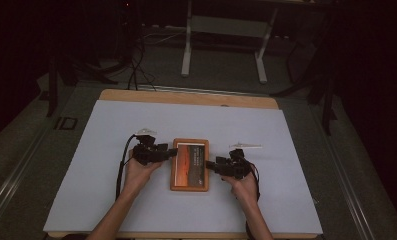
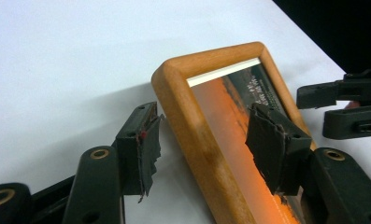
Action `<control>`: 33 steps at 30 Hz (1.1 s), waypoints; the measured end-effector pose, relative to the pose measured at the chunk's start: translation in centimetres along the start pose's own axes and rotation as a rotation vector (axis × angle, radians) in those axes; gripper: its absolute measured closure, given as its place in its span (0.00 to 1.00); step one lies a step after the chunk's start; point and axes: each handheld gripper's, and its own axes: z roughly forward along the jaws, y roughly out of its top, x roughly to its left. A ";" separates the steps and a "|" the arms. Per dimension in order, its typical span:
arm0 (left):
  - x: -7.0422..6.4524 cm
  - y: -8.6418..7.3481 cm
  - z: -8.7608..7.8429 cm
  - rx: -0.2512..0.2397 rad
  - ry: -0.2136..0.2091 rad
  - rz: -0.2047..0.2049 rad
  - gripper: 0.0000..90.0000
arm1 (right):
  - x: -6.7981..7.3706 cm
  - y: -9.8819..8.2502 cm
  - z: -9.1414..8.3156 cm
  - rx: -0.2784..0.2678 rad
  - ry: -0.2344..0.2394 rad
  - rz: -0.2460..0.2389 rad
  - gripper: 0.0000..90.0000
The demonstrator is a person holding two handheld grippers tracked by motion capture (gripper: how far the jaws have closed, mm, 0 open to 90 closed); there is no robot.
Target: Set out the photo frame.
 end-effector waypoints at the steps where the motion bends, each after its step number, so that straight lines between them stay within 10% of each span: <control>1: -0.1 0.0 0.0 -0.003 0.004 0.004 0.49 | 0.1 0.0 0.0 0.004 -0.012 -0.017 0.45; 33: -2.4 0.9 -2.7 -0.057 -0.010 0.066 0.50 | 3.5 2.6 -0.7 0.052 -0.157 -0.276 0.45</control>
